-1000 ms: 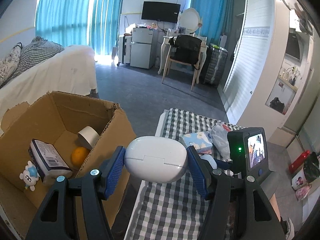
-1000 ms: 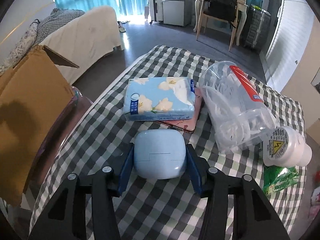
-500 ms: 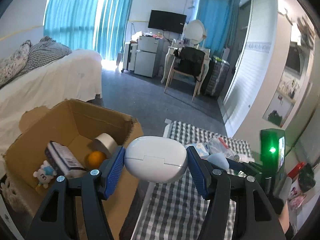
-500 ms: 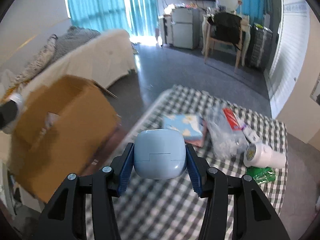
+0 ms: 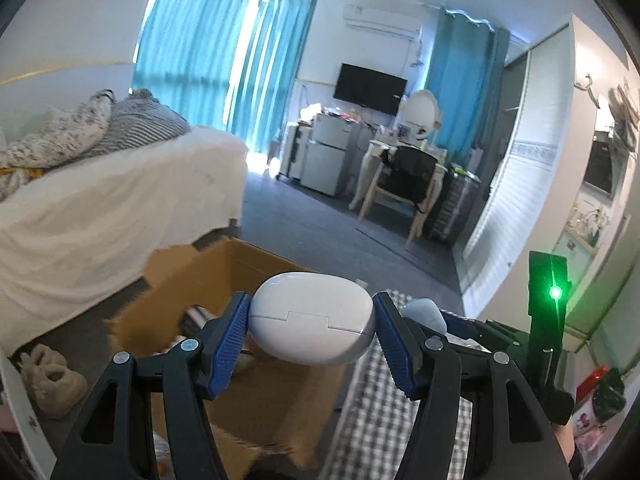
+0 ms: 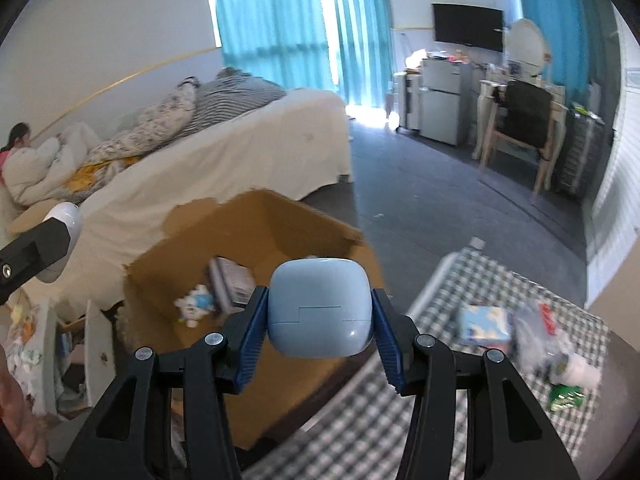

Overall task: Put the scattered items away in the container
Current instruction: 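Grasp the light blue case with right tool while left tool lifts the white oval case, then carry both cases over the box and release the light blue case from right tool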

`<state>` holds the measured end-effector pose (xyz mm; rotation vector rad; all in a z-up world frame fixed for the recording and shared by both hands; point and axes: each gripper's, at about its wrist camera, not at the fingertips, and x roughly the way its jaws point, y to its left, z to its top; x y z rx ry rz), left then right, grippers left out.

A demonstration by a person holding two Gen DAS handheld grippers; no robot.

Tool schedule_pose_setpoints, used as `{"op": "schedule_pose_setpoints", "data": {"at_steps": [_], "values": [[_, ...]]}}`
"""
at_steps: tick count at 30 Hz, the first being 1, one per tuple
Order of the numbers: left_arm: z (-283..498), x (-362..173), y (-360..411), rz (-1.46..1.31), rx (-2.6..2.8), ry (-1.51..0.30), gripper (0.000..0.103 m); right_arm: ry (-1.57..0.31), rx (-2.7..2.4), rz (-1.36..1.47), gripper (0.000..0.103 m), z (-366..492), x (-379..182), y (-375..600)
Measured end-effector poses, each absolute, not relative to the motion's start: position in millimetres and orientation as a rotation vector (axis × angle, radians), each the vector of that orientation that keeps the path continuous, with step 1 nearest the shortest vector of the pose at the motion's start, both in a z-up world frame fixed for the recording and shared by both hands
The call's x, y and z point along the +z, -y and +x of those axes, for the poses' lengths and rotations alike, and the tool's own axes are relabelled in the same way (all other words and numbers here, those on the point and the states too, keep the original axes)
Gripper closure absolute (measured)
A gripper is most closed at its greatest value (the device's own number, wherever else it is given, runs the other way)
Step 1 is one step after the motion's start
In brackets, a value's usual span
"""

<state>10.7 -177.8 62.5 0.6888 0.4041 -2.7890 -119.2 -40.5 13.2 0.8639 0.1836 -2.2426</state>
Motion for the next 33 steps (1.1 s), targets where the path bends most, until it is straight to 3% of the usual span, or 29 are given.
{"op": "schedule_pose_setpoints", "data": {"at_steps": [18,29,31,32,33], "values": [[28,37,251,0.732,-2.63,-0.391,0.039,-0.396,-2.018,1.047,0.053,-113,-75,162],[24,25,254,0.768,-2.614,-0.391,0.039,-0.461,-2.029,1.066,0.053,-115,-83,166],[22,23,254,0.771,-2.613,-0.389,0.039,-0.462,-2.04,1.048,0.044,-112,-81,164],[22,22,256,0.773,-2.611,-0.389,0.039,-0.464,-2.054,1.043,0.03,-112,-79,163],[21,22,257,0.774,-2.61,-0.39,0.039,-0.467,-2.067,1.037,0.023,-112,-77,162]]}}
